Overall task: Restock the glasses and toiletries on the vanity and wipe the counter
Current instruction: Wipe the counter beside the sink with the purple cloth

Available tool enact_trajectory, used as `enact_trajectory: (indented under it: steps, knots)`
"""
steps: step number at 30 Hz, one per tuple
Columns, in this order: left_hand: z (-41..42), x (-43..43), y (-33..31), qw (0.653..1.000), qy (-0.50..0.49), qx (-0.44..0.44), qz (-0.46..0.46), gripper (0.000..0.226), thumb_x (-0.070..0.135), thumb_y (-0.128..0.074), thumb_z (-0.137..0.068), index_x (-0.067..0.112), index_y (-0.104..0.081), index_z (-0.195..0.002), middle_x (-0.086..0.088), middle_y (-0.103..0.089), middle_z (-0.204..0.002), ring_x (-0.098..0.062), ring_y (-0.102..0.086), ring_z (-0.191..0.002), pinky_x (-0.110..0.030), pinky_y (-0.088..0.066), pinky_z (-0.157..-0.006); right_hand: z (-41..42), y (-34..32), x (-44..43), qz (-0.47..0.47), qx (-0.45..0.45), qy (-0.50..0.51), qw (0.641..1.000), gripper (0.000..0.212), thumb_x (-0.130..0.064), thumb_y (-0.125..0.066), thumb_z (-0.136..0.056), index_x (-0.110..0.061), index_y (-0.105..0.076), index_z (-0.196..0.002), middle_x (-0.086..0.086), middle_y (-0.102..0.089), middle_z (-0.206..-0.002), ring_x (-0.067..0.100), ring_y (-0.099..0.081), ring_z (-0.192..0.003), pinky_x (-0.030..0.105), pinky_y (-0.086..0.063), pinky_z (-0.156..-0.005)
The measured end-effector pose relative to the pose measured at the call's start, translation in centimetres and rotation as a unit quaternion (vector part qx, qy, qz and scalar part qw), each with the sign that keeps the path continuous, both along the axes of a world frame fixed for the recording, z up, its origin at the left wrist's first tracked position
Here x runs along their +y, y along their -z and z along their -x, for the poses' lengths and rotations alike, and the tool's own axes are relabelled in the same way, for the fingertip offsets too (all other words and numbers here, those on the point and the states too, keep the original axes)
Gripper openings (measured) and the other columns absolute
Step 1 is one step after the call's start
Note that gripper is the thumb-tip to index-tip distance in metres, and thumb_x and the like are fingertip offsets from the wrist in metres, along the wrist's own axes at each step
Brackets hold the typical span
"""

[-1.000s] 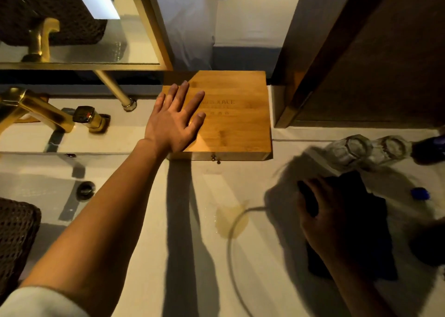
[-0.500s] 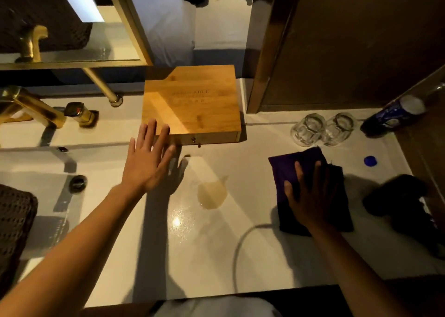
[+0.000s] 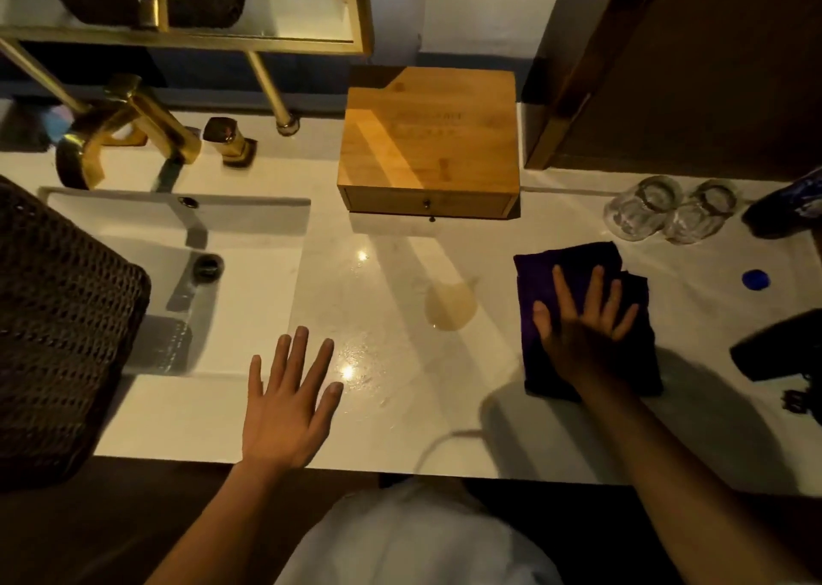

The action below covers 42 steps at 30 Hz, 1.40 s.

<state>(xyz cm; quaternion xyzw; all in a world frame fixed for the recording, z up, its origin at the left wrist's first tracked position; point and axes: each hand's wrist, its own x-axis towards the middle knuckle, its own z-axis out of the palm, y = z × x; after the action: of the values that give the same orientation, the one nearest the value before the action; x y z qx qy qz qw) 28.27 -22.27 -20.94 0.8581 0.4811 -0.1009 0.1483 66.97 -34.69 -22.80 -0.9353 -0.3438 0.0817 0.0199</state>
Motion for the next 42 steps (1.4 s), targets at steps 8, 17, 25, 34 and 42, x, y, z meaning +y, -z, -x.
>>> enact_trajectory:
  steps: [8, 17, 25, 34, 42]
  knots:
    - [0.3, 0.1, 0.6, 1.0, 0.004, -0.024, -0.019, 0.061, 0.058, -0.021, -0.1, 0.045, 0.002, -0.155, 0.007, 0.012, -0.167, -0.016, 0.012, -0.154, -0.054, -0.004, -0.125, 8.1, -0.1, 3.2, -0.023, -0.019, -0.112, 0.993, 0.065, -0.064, -0.028, -0.093, -0.04, -0.026, -0.153, 0.017, -0.016, -0.163, 0.044, -0.015, -0.149, 0.066, -0.008, -0.116]
    - [0.5, -0.1, 0.6, 0.999, 0.003, -0.041, -0.015, 0.058, 0.061, -0.015, -0.101, 0.048, 0.007, -0.153, 0.008, 0.018, -0.166, -0.015, 0.019, -0.153, -0.055, 0.003, -0.124, 12.1, 0.1, 0.2, -0.051, -0.027, -0.147, 0.987, 0.064, -0.061, -0.038, -0.093, -0.036, -0.031, -0.152, 0.017, -0.024, -0.161, 0.041, -0.022, -0.148, 0.065, -0.018, -0.116]
    - [3.9, -1.1, 0.9, 0.999, -0.006, -0.031, -0.021, 0.061, 0.065, -0.012, -0.098, 0.046, -0.001, -0.155, 0.003, 0.009, -0.167, -0.019, 0.011, -0.154, -0.056, 0.003, -0.123, 7.8, -0.2, -6.0, -0.042, 0.0, -0.042, 0.998, 0.067, -0.066, -0.031, -0.089, -0.039, -0.035, -0.15, 0.011, -0.018, -0.164, 0.034, -0.017, -0.15, 0.06, -0.01, -0.12]
    - [3.5, -1.0, 1.3, 0.998, -0.007, -0.022, -0.053, 0.064, 0.063, -0.023, -0.097, 0.044, -0.003, -0.156, 0.001, 0.003, -0.168, -0.022, 0.0, -0.155, -0.058, -0.004, -0.123, 4.6, -0.4, 1.7, 0.001, 0.02, 0.106, 0.994, 0.072, -0.064, -0.024, -0.09, -0.037, -0.013, -0.155, 0.015, -0.003, -0.165, 0.04, -0.002, -0.151, 0.065, -0.002, -0.118]
    - [3.6, -0.9, 1.3, 0.998, 0.007, -0.009, -0.062, 0.067, 0.064, -0.023, -0.097, 0.04, -0.004, -0.157, 0.001, 0.003, -0.168, -0.024, -0.002, -0.155, -0.06, -0.008, -0.122, 9.2, -0.4, 8.5, 0.047, 0.017, -0.071, 0.996, 0.07, -0.063, -0.017, -0.096, -0.032, -0.001, -0.157, 0.017, 0.002, -0.165, 0.043, 0.003, -0.151, 0.064, 0.001, -0.118]
